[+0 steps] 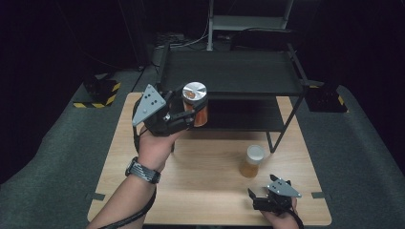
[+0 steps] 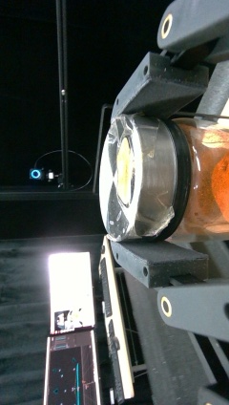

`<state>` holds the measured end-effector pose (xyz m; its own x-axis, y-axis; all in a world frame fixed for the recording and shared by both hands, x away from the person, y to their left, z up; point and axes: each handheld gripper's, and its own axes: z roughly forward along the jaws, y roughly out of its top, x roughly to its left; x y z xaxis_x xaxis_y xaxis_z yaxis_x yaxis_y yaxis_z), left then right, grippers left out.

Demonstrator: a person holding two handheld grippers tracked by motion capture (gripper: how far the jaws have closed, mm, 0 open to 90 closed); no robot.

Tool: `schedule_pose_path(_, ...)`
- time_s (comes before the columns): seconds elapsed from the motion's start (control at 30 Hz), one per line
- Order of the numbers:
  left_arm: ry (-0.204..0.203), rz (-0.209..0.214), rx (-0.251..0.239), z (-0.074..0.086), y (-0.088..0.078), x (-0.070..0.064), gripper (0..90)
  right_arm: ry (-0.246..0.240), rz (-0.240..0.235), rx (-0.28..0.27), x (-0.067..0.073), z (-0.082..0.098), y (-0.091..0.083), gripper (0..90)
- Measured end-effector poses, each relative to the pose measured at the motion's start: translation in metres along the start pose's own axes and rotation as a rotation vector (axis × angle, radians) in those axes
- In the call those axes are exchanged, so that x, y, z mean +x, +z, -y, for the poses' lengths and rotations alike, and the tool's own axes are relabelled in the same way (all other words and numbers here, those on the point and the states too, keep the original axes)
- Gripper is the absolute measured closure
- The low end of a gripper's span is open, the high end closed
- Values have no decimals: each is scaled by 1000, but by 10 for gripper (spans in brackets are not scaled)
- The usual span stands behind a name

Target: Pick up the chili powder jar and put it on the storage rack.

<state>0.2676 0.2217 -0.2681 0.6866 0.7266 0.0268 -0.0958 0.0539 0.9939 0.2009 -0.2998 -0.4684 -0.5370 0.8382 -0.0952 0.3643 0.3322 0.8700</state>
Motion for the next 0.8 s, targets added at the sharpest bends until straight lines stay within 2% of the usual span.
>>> schedule_pose_path(0.1,19,-5,-4,-7,4,-1,349,3,-1,-2,0,0,0,1)
schedule_pose_path(0.37,19,-17,-18,-19,17,1,348,-5,-1,-2,1,0,0,0)
schedule_pose_path(0.47,12,-23,-24,-21,23,1,349,-5,-2,-3,1,1,0,1)
schedule_pose_path(0.8,27,-49,-28,-27,49,5,349,-5,-8,-6,0,1,-1,1)
